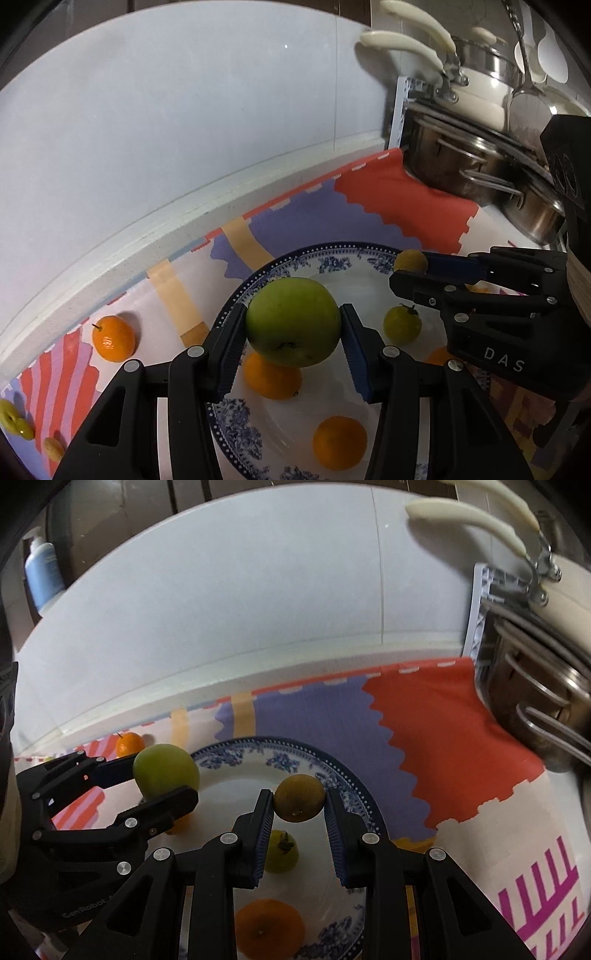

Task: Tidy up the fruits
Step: 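Carry the green apple and yellow fruit over the plate and open both tools, then lift both tools off the plate and move back toward the loose fruits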

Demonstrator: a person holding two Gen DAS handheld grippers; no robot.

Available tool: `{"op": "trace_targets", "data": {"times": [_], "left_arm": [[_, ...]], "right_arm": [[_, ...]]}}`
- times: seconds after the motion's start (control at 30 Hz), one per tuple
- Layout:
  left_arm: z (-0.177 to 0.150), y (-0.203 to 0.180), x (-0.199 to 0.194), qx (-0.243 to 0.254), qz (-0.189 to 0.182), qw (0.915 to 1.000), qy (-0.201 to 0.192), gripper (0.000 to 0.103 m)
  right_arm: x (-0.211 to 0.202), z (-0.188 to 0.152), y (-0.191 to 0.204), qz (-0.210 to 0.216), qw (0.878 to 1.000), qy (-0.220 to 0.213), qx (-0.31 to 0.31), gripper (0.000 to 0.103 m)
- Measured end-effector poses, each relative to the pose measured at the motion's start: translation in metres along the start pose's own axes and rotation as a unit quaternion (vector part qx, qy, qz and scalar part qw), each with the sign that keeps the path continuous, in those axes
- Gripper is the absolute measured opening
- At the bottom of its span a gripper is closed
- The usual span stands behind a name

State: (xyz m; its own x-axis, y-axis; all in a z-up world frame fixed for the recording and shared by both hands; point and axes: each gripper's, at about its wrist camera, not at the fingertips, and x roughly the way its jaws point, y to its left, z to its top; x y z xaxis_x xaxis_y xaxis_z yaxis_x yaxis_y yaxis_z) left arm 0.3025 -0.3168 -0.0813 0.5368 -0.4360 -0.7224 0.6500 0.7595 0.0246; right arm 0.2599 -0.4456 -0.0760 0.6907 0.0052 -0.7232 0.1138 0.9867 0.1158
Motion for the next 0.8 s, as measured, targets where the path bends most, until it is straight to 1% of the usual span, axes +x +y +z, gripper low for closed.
{"op": "trace_targets", "data": {"times": [0.13, 0.27, 0.33, 0.57, 0.63, 0.77, 0.8], "left_arm": [[0.001, -0.002, 0.004, 0.007, -0.001, 1.0000, 0.003, 0.050], [0.002, -0.006, 0.005, 0.014, -0.005, 0.9999, 0.004, 0.050], [0.003, -0.007, 0.002, 0.018, -0.002, 0.9998, -0.003, 0.050], [0.006, -0.006, -0.022, 0.020, 0.010, 0.9993, -0.031, 0.051], [0.006, -0.005, -0.032, 0.014, 0.011, 0.9991, -0.039, 0.055], [0.003, -0.003, -0.056, 0.003, 0.027, 0.9980, -0.057, 0.059], [0.002, -0.002, -0.063, 0.000, 0.032, 0.9976, -0.062, 0.061]], "right_arm": [[0.007, -0.001, -0.003, 0.001, 1.000, 0.009, 0.006, 0.030], [0.007, -0.002, -0.005, -0.002, 1.000, 0.007, 0.008, 0.030], [0.007, -0.002, -0.006, -0.004, 1.000, 0.008, 0.011, 0.038], [-0.008, -0.006, -0.005, -0.015, 1.000, -0.005, 0.016, 0.038], [-0.015, -0.006, -0.002, -0.017, 1.000, -0.012, 0.015, 0.038], [-0.036, -0.006, 0.006, -0.025, 0.999, -0.032, 0.009, 0.038], [-0.040, -0.006, 0.008, -0.026, 0.999, -0.036, 0.008, 0.038]]}}
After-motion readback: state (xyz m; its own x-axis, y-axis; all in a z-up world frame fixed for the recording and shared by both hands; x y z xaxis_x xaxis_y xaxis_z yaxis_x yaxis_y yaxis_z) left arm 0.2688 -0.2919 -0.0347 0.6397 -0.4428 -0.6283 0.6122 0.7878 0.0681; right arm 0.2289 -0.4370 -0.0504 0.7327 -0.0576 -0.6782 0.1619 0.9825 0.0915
